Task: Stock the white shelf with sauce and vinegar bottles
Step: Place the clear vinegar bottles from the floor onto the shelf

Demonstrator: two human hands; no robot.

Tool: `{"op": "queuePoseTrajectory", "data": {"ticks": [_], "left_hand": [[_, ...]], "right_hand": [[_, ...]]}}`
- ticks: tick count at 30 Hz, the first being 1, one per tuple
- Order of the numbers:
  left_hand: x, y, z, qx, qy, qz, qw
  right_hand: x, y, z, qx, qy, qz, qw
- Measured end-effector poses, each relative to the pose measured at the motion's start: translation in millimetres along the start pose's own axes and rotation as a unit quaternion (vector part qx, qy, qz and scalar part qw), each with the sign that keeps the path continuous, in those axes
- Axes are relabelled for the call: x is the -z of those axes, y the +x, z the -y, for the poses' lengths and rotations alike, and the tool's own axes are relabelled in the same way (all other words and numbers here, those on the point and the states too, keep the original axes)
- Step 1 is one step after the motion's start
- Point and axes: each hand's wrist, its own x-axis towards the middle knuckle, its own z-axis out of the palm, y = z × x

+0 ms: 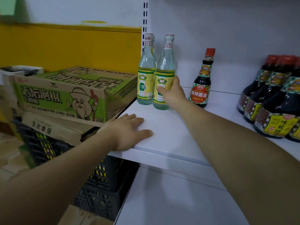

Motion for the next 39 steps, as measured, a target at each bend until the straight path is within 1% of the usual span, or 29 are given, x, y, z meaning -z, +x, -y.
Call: {"op": "queuePoseTrajectory", "data": {"ticks": [5, 16, 20, 23, 24, 26, 28, 30, 32, 35, 39], "left_hand": [[0, 0, 0, 0.000, -0.006, -0.002, 1.000], [-3, 3, 4, -0.003, -0.020, -0.008, 1.000], [-4, 4, 6, -0.004, -0.042, -0.023, 0.999], [-5, 2, 10, -0.001, -0.098, -0.044, 0.994], [-5, 0, 11, 0.004, -0.114, -0.049, 0.992], [-3, -9, 11, 0.008, -0.113, -0.047, 0.992], [-1, -26, 11, -0.003, -0.102, -0.037, 0.994], [0, -54, 15, -0.008, -0.108, -0.033, 0.994], [-1, -89, 25, 0.004, -0.107, -0.037, 0.994], [-7, -142, 48, 0.054, -0.130, -0.017, 0.990], [-23, -208, 83, 0.135, -0.157, -0.006, 0.978]], "right_hand": [[-6, 9, -5, -0.001, -0.018, -0.008, 1.000], [-11, 14, -9, -0.001, -0.017, -0.020, 1.000], [-3, 13, 0, -0.027, -0.082, 0.010, 0.996], [8, -6, 14, -0.039, -0.149, 0.021, 0.988], [11, -15, 18, -0.030, -0.170, 0.028, 0.985], [17, -38, 27, 0.010, -0.209, 0.053, 0.976], [24, -60, 41, 0.053, -0.241, 0.095, 0.964], [29, -86, 60, 0.078, -0.272, 0.141, 0.949], [25, -111, 81, 0.095, -0.294, 0.163, 0.937], [2, -152, 113, 0.109, -0.300, 0.199, 0.927], [-53, -210, 138, 0.131, -0.263, 0.285, 0.912]]}}
